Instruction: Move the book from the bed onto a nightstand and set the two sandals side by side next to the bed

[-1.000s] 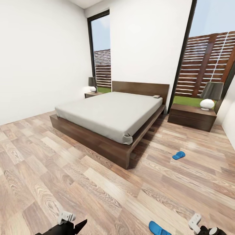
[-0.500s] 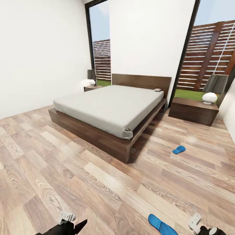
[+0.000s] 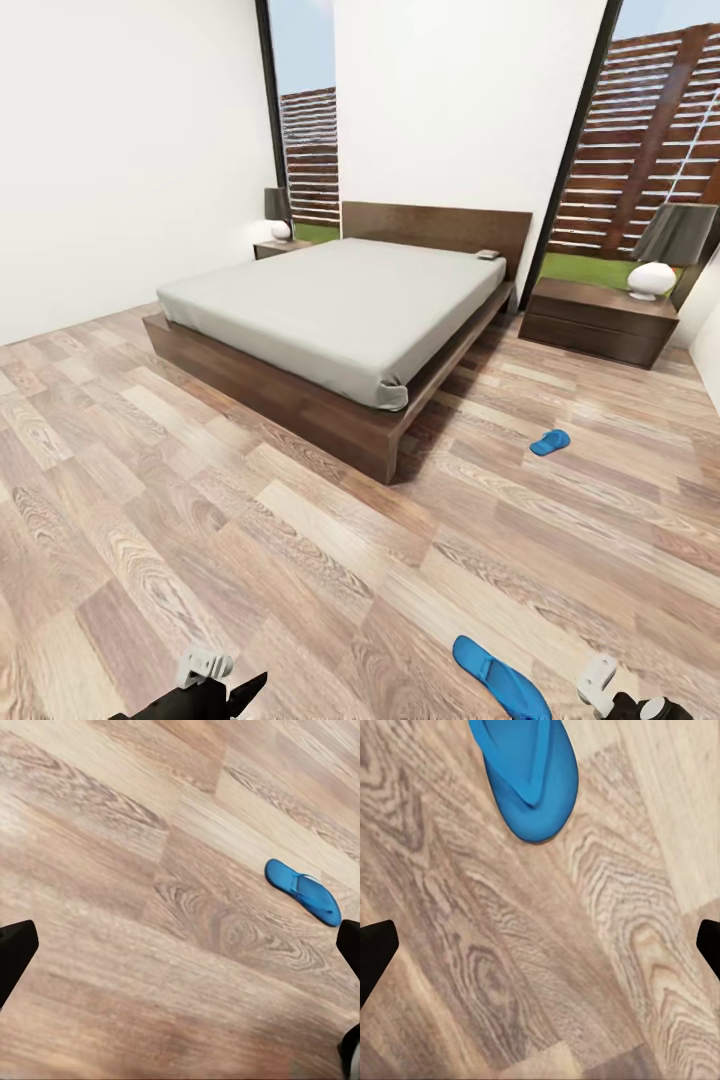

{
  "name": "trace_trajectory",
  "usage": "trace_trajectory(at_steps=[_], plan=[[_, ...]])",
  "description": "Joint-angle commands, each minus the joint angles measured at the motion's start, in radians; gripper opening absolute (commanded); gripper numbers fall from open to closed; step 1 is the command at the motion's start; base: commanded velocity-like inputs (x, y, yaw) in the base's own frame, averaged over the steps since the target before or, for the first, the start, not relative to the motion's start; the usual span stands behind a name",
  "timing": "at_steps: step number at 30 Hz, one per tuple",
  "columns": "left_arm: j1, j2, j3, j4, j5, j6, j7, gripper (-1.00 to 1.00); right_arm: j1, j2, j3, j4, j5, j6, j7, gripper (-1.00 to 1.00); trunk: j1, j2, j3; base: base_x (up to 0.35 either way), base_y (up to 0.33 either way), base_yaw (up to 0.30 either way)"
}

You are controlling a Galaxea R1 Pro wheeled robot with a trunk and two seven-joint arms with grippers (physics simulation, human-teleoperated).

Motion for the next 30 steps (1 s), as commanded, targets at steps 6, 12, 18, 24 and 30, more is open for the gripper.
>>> trace_trajectory(at_steps=[6, 12, 18, 24, 30], plan=[[0.0, 0.0, 0.001, -0.001, 0.009, 0.01, -0.002, 1.0, 0.0, 0.0, -0.002, -0.002, 0.01, 0.001, 0.009, 1.0, 0.003, -0.002, -0.024, 0.0, 0.0, 0.0], [0.0, 0.0, 0.001, 0.0, 0.011, 0.01, -0.003, 1.0, 0.0, 0.0, -0.002, -0.002, 0.01, 0.001, 0.008, 1.0, 0.005, -0.003, -0.047, 0.0, 0.0, 0.0], [0.0, -0.004, 0.001, -0.006, 0.011, 0.011, -0.003, 1.0, 0.0, 0.0, -0.002, -0.002, 0.01, 0.001, 0.008, 1.0, 0.008, -0.005, -0.071, 0.0, 0.0, 0.0], [0.0, -0.017, 0.002, -0.088, 0.014, 0.016, -0.005, 1.0, 0.0, 0.0, -0.001, -0.002, 0.011, 0.001, 0.008, 1.0, 0.011, -0.006, -0.094, 0.0, 0.0, 0.0], [-0.001, -0.018, 0.002, -0.233, 0.113, 0.123, -0.004, 1.0, 0.0, 0.0, -0.002, -0.002, 0.01, 0.002, 0.008, 1.0, 0.013, -0.007, -0.117, 0.0, 0.0, 0.0]])
